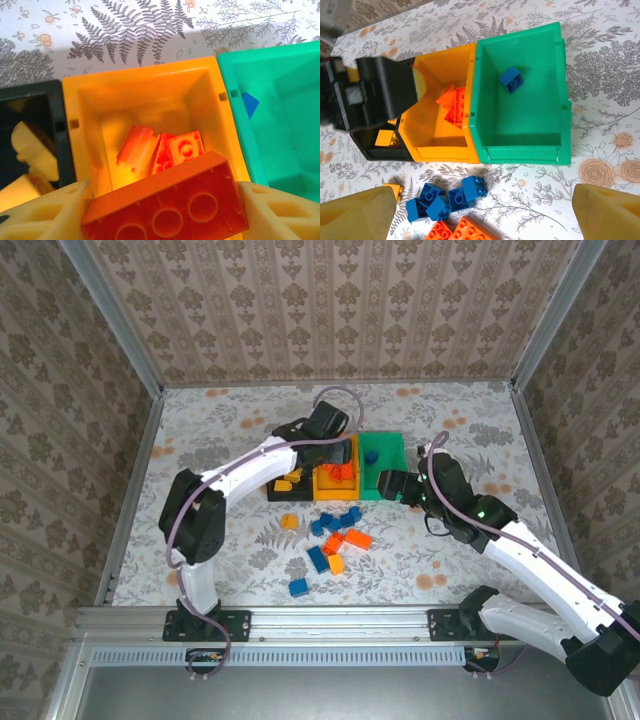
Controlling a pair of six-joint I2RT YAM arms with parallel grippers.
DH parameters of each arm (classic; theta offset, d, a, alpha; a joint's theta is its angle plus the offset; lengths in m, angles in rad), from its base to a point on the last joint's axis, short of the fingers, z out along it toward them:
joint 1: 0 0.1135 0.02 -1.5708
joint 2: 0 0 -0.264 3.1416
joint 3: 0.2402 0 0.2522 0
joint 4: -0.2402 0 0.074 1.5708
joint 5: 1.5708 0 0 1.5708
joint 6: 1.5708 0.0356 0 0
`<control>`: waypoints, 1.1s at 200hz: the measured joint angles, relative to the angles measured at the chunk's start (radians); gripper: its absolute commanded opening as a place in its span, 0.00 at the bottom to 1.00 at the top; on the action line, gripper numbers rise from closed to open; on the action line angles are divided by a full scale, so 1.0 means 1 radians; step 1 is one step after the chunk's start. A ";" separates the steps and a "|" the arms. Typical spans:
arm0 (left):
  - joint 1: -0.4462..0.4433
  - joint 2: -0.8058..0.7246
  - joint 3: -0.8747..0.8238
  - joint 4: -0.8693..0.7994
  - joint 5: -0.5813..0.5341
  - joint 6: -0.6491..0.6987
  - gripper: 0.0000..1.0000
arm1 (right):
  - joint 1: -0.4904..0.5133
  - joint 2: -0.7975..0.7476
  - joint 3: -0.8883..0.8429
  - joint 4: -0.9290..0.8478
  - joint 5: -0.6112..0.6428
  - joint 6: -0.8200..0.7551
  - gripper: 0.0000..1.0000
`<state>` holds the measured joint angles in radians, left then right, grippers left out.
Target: Sort the legos into containers by color
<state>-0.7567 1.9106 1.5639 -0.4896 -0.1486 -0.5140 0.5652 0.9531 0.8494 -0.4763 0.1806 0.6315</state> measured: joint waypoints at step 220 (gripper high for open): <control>-0.035 -0.742 -0.682 0.069 0.074 -0.159 1.00 | 0.222 0.543 0.013 -0.006 -0.159 -0.189 0.81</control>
<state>-0.7914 1.1687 0.8818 -0.4206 -0.0750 -0.6735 0.7868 1.4960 0.8619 -0.4828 0.0212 0.4427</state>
